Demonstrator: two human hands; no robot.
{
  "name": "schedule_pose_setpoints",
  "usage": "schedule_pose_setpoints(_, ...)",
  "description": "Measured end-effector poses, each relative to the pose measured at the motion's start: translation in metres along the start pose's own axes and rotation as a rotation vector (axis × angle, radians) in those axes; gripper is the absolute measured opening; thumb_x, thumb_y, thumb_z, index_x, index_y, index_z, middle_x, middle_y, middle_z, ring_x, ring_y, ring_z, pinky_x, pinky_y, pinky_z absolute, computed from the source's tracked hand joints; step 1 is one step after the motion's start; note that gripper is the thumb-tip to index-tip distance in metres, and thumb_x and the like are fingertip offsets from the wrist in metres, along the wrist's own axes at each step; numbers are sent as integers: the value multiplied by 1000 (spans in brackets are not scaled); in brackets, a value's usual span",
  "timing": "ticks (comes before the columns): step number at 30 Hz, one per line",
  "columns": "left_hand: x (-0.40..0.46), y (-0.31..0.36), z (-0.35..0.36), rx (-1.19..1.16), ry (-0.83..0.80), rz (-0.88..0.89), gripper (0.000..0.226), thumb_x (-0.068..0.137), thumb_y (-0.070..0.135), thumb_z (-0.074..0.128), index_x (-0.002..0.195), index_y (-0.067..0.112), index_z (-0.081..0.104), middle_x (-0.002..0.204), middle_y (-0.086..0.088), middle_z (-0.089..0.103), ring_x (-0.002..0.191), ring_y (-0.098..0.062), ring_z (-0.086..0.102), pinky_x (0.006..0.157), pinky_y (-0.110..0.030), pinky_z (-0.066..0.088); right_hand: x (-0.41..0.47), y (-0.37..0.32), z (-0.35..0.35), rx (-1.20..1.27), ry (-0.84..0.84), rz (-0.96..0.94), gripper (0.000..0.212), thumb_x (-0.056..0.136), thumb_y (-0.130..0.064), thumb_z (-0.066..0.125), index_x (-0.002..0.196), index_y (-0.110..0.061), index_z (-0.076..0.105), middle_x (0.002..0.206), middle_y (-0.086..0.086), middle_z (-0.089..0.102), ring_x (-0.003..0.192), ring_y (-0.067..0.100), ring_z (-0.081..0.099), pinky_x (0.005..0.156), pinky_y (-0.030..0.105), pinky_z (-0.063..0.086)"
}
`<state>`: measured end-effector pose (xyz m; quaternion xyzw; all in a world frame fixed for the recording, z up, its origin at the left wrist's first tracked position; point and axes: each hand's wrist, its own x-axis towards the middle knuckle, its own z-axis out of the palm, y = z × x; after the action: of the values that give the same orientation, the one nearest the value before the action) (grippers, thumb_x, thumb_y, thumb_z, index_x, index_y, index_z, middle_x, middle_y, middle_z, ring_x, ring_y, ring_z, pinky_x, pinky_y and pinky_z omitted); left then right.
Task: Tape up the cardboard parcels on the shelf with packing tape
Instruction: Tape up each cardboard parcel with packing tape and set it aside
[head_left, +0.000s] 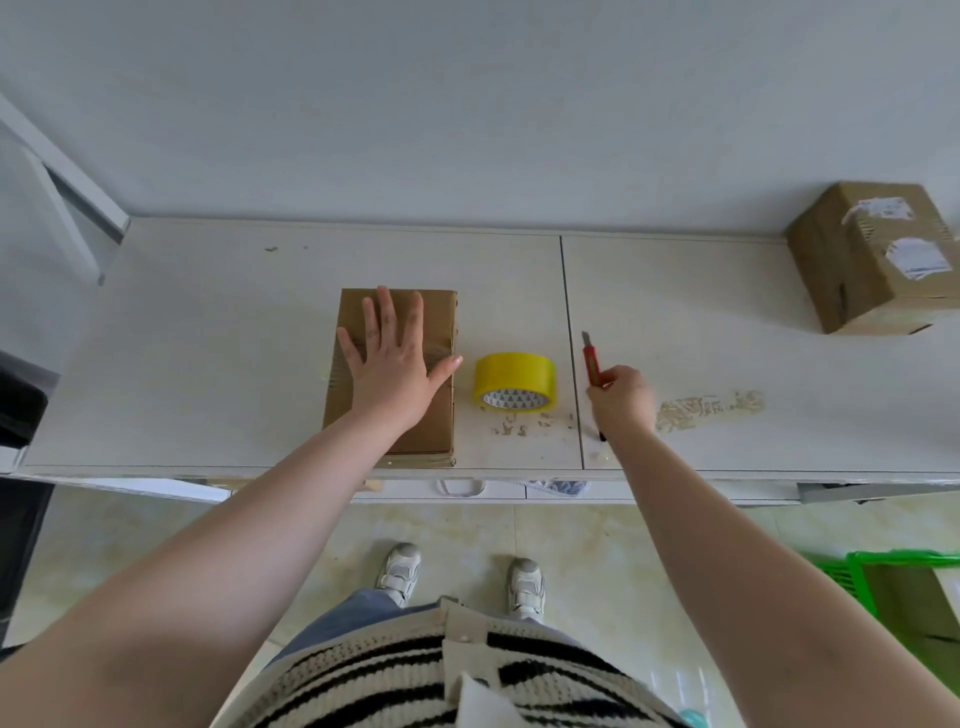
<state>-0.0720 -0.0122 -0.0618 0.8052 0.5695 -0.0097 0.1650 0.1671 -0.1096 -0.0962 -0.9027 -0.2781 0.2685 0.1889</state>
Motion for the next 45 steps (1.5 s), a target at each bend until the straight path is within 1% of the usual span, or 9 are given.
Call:
schedule_pose_setpoints(2, -1, -3, 0, 2, -2, -4, 86, 96, 64, 34, 158, 21, -6, 162, -16, -21, 150, -33, -17, 117, -59, -8, 0, -17, -16, 137, 64, -61, 13, 93, -20, 61, 102, -12, 67, 99, 9, 69, 71, 20, 57, 60, 26, 39)
schedule_pose_setpoints(4, -1, -5, 0, 21, -8, -4, 85, 96, 63, 33, 158, 20, -7, 162, -16, -21, 150, -34, -17, 117, -58, -9, -6, -46, -28, 271, 97, -146, 10, 91, -22, 65, 92, -12, 67, 86, 5, 66, 64, 16, 55, 55, 27, 39)
schedule_pose_setpoints(7, 0, -6, 1, 44, -14, -9, 85, 96, 65, 29, 157, 21, -9, 162, -16, -21, 150, -33, -17, 117, -57, -10, -32, -92, -31, 501, -119, -219, 12, 90, -17, 68, 82, -7, 66, 68, 1, 60, 58, 14, 52, 55, 26, 42)
schedule_pose_setpoints(10, 0, -8, 1, 53, -25, -11, 86, 95, 67, 27, 157, 22, -13, 162, -14, -23, 150, -32, -18, 117, -58, -10, -55, -106, -13, 368, -424, -283, 17, 91, -17, 66, 76, -9, 65, 69, 5, 59, 63, 17, 53, 60, 25, 45)
schedule_pose_setpoints(16, 2, -9, -2, 54, -52, -14, 87, 94, 69, 26, 156, 23, -15, 160, -12, -28, 149, -31, -22, 116, -55, -14, -57, -99, -9, 51, -500, -379, 25, 89, -19, 66, 80, 5, 69, 82, 10, 52, 73, 22, 50, 70, 34, 43)
schedule_pose_setpoints(19, 2, -9, 1, 55, -48, -17, 87, 94, 68, 26, 156, 23, -15, 161, -12, -27, 149, -31, -22, 116, -56, -13, -59, -98, -11, 38, -501, -340, 31, 90, -20, 64, 81, 10, 66, 85, 12, 52, 72, 23, 48, 68, 33, 41)
schedule_pose_setpoints(23, 3, -9, 2, 46, -33, -24, 87, 93, 71, 21, 156, 23, -14, 161, -12, -25, 149, -30, -21, 116, -57, -13, -60, -100, -8, 78, -476, -320, 34, 92, -21, 61, 63, -6, 52, 83, 13, 49, 68, 23, 43, 61, 30, 36)
schedule_pose_setpoints(28, 5, -6, 1, 65, -47, -35, 88, 93, 72, 21, 156, 23, -16, 161, -12, -26, 149, -30, -21, 116, -58, -13, -58, -98, -7, 108, -456, -312, 47, 94, -24, 60, 53, -10, 40, 72, 10, 45, 56, 17, 38, 51, 25, 31)
schedule_pose_setpoints(45, 7, -5, -3, 49, -95, -36, 90, 92, 72, 22, 155, 23, -19, 159, -12, -30, 148, -31, -24, 116, -59, -12, -59, -98, -6, 39, -445, -328, 49, 94, -33, 59, 55, -11, 41, 83, 14, 47, 59, 16, 38, 53, 24, 30)
